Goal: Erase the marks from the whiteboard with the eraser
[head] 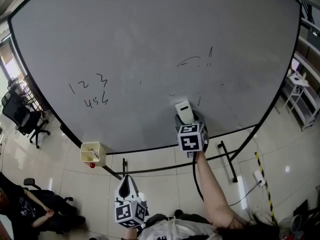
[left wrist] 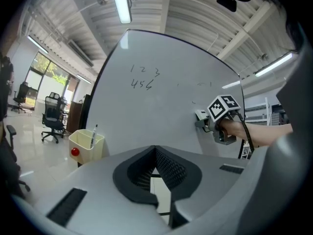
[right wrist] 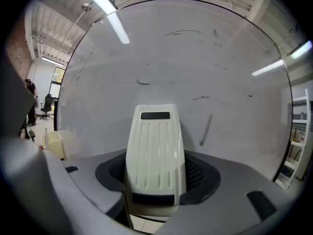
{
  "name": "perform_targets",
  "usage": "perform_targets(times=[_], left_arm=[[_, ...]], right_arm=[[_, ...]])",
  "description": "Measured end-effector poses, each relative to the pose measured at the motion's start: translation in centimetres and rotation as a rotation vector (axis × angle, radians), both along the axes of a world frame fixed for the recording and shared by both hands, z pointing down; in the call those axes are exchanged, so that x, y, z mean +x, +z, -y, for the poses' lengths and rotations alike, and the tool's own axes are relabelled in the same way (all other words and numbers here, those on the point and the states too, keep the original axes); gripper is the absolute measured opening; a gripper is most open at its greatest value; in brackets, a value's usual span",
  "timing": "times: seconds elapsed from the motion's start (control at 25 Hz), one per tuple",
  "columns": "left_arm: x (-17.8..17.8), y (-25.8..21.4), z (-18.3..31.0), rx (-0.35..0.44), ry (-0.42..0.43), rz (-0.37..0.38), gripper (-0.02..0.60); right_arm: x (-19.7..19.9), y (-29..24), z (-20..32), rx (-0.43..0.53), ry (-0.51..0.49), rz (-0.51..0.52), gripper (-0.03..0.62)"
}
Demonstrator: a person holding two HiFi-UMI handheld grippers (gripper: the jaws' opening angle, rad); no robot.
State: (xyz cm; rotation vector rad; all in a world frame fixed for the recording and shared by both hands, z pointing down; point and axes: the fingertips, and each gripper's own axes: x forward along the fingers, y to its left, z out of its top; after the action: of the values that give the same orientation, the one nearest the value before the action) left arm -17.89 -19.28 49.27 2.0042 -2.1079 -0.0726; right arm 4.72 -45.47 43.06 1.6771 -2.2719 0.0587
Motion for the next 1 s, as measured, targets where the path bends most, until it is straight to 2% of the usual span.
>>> perform_targets(times=[0.08,0.16,0.24,0.32,0.52,0.6,0.72,0.88,0.96,1.0], left_arm=[[-0.5,0.1,-0.2,-0.005,-0.01,0.0,-0.009],[-0.8,0.5,-0.3,-0.018,-0.014,0.001,-0.009],[-1.0,1.0,-0.4,-0.032,-0.014,0.001,-0.009],[-1.0,1.4,-0.3,-0.039,-0.011,-0.005,-0.009],[-0.3,0.8,0.7,-0.017,0.002,-0.017,-0.009],[0.0,0.5,0.9,-0.01,0.011,-0.019,-0.009],[0.0,0.4,0.9,-0.008,0.012,-0.019,-0.009],[-0.7,0.9,0.6,-0.019,-0.001,-0.017,-0.009],[-0.8,1.1,0.5,-0.024,-0.006,-0.018,-0.009],[-0.9,1.2,0.4,-0.026,-0.009,-0.019,-0.009]], right_arm=[[5.6,-0.8,1.0,-0.002,0.102,0.067,0.275],[12.5,-0.4,2.1,-0.024,0.218,0.198,0.274],[16.6,-0.5,2.3,-0.048,0.292,0.288,0.273],[16.0,-0.7,2.2,-0.063,0.287,0.278,0.273],[2.9,1.0,0.8,-0.083,0.059,0.151,0.272],[0.7,2.4,0.5,-0.099,0.016,0.101,0.272],[3.8,2.4,1.2,-0.108,0.045,0.107,0.27],[12.3,2.4,2.2,-0.144,0.202,0.279,0.27],[12.8,2.7,2.2,-0.16,0.226,0.291,0.27],[11.5,2.9,2.0,-0.165,0.206,0.266,0.27]])
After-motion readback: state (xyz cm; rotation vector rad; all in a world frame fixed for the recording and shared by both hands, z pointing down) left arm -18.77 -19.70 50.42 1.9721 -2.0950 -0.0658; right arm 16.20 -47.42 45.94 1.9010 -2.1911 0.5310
